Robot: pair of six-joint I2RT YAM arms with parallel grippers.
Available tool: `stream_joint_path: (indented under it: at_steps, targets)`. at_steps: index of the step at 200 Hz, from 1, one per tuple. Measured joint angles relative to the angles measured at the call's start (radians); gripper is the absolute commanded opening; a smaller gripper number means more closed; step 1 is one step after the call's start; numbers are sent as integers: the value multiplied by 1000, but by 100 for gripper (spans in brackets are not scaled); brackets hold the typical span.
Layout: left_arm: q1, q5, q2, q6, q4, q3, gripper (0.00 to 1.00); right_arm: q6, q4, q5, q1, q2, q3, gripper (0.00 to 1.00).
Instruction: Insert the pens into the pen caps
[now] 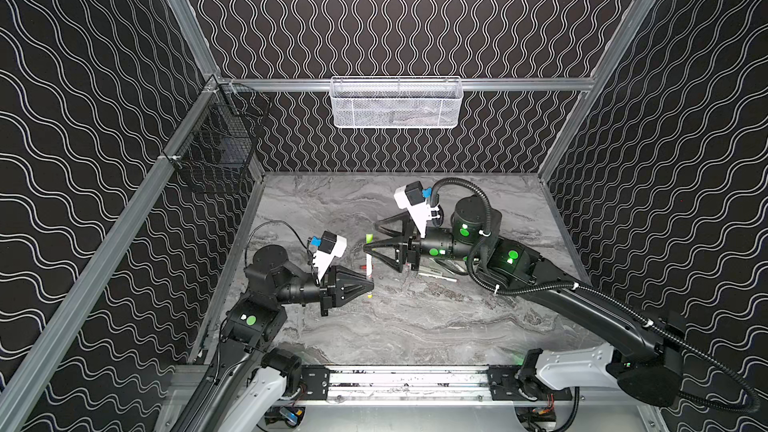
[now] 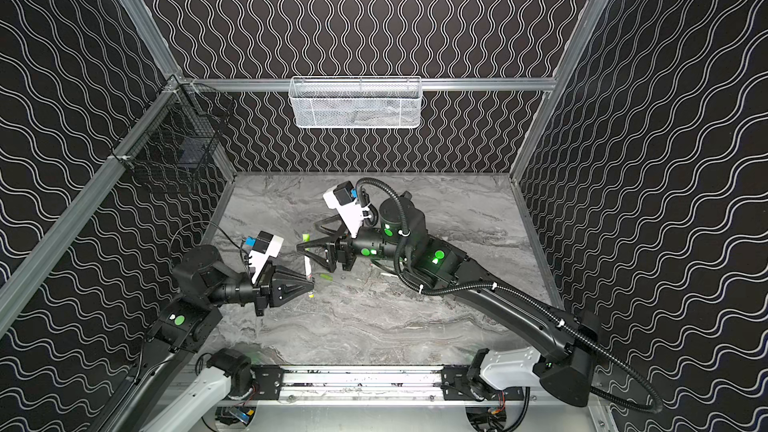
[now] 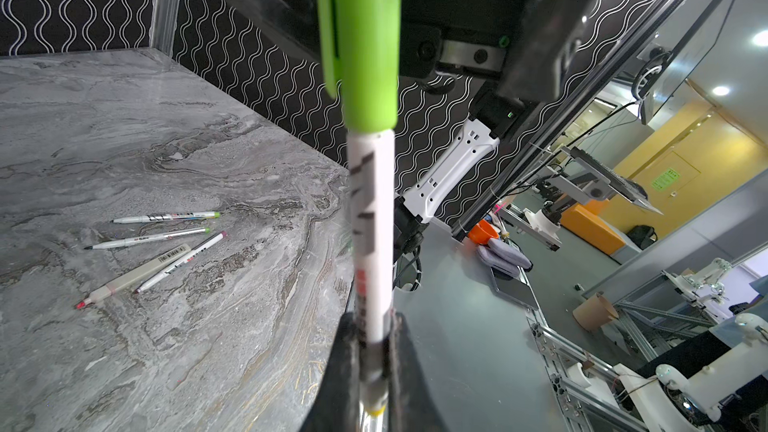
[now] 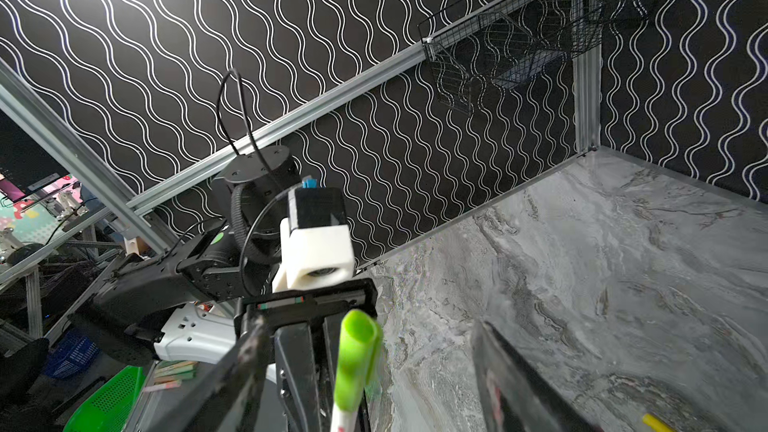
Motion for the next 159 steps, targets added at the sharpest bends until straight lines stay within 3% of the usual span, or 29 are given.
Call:
stream_joint_path:
  at_steps: [37,104,159]
  targets:
    - [-3,-4,2,6,-16,3,0,-5,-15,-26,-14,34,32,52]
    - [-6,-43,1,31,-57,6,0,14,-39,-108,-15,85,63,0]
    - [-7,-127,-86,31,-145,3,0,66,23,-152,-2,111,40,0]
